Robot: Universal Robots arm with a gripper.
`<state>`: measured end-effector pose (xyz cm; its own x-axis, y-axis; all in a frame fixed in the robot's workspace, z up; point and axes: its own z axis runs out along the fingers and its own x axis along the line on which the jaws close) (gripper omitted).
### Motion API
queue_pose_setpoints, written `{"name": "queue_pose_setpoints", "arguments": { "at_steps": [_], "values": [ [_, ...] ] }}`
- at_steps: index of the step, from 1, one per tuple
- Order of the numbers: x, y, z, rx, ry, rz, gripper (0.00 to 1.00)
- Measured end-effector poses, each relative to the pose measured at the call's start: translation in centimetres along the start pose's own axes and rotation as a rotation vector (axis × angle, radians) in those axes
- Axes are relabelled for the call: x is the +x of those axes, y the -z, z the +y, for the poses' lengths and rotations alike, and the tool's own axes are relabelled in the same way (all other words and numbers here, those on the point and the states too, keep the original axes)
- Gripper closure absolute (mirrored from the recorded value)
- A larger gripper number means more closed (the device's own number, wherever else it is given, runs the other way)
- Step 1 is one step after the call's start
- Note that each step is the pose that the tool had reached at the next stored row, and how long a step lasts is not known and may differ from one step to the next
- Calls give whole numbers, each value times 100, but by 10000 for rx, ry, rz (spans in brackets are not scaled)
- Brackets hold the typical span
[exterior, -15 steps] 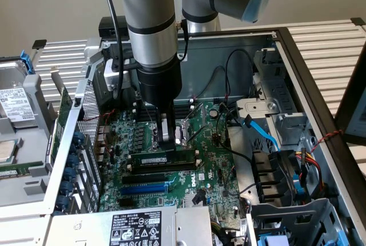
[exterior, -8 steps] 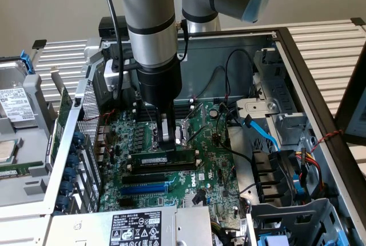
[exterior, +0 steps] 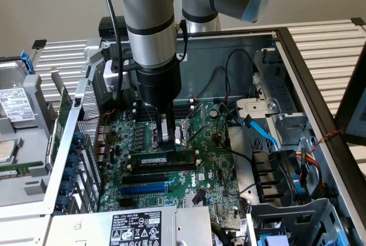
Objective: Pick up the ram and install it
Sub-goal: 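Insert the ram into the slot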
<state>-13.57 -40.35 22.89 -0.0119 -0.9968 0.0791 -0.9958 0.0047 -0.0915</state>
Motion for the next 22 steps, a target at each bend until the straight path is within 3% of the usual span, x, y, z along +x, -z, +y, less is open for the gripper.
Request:
{"name": "queue_pose_setpoints", "arguments": {
  "at_steps": [7, 22],
  "values": [
    [0, -1, 0, 61, 35, -3, 87],
    [-3, -4, 5, 75, 67, -5, 87]
  ]
}}
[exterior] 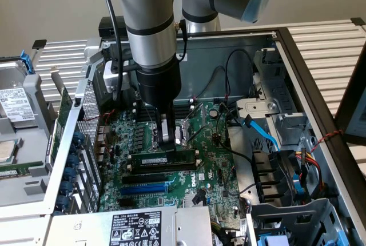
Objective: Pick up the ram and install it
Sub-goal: 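Insert the ram into the slot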
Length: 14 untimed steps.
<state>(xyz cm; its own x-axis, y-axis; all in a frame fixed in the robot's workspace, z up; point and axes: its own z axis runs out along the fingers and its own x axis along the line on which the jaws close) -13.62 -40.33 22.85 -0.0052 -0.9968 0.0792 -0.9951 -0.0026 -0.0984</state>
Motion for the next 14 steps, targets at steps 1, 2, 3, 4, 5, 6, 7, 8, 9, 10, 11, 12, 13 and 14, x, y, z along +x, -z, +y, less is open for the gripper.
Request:
{"name": "queue_pose_setpoints", "arguments": {
  "at_steps": [1, 2, 3, 4, 5, 6, 7, 8, 9, 10, 11, 12, 13, 14],
  "values": [
    [0, 0, 0, 0, 0, 0, 87],
    [0, 0, 2, -1, 1, 0, 87],
    [0, 0, 6, -1, 0, 0, 87],
    [0, 0, 6, 0, 1, 0, 87],
    [0, 0, 7, -1, 2, 1, 87],
    [0, 0, 8, 0, 3, 0, 87],
    [0, -1, 8, 0, 3, 0, 87],
    [0, -2, 9, 0, 4, 1, 87],
    [1, -4, 9, -1, 4, 1, 87],
    [0, -5, 9, -2, 4, 2, 87],
    [0, -8, 10, 0, 5, 0, 87],
    [-1, -10, 10, 0, 5, 0, 87],
    [-1, -13, 10, 1, 6, -1, 87],
    [-1, -16, 10, 1, 7, 0, 87]
  ]
}}
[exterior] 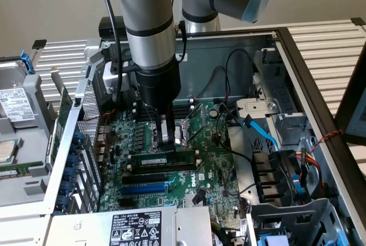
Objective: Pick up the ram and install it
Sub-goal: 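Insert the ram into the slot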
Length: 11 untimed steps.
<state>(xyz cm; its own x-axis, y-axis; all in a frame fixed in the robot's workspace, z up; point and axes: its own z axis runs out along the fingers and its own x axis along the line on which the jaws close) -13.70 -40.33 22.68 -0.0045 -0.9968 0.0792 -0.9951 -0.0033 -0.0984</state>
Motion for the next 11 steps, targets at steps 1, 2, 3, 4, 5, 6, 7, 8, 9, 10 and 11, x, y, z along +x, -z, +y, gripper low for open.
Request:
{"name": "queue_pose_setpoints", "arguments": {
  "at_steps": [1, 2, 3, 4, 5, 6, 7, 8, 9, 10, 11],
  "values": [
    [0, -4, 0, 0, 0, 0, 87],
    [-1, -8, 1, 0, 1, 0, 87],
    [-1, -13, 1, 0, 2, 0, 87],
    [-1, -18, 2, 0, 4, 1, 87],
    [-2, -23, 3, 1, 4, 0, 87],
    [-2, -26, 6, 1, 4, 1, 87],
    [-2, -26, 11, -6, 3, 2, 87],
    [-3, -27, 13, -23, 4, 2, 85],
    [-3, -27, 15, -72, 9, 0, 85],
    [-3, -28, 16, -166, 17, 0, 78],
    [-3, -27, 18, -257, 24, 0, 78]
  ]
}}
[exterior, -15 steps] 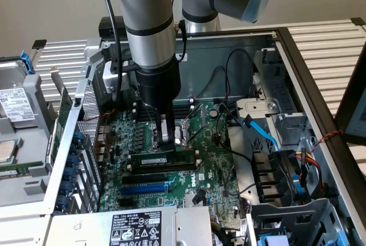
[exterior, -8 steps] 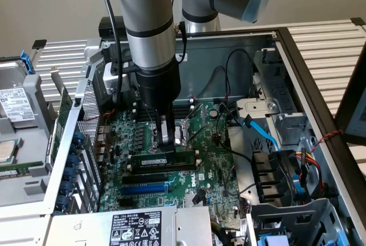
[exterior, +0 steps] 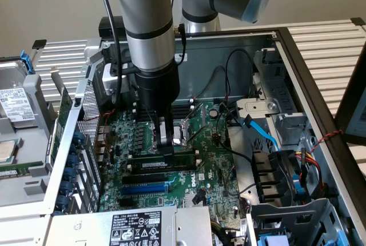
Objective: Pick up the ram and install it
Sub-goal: 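Insert the ram into the slot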
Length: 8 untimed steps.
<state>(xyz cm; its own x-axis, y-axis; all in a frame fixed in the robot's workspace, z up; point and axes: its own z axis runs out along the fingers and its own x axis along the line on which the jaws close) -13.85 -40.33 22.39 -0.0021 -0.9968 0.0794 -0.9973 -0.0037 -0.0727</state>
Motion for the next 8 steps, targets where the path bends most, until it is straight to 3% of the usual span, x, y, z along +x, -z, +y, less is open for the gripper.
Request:
{"name": "queue_pose_setpoints", "arguments": {
  "at_steps": [3, 4, 8],
  "values": [
    [3, 24, 0, -266, 21, -1, 78],
    [4, 41, -1, -308, 25, -1, 78],
    [9, 107, -6, -331, 26, -1, 78]
  ]
}}
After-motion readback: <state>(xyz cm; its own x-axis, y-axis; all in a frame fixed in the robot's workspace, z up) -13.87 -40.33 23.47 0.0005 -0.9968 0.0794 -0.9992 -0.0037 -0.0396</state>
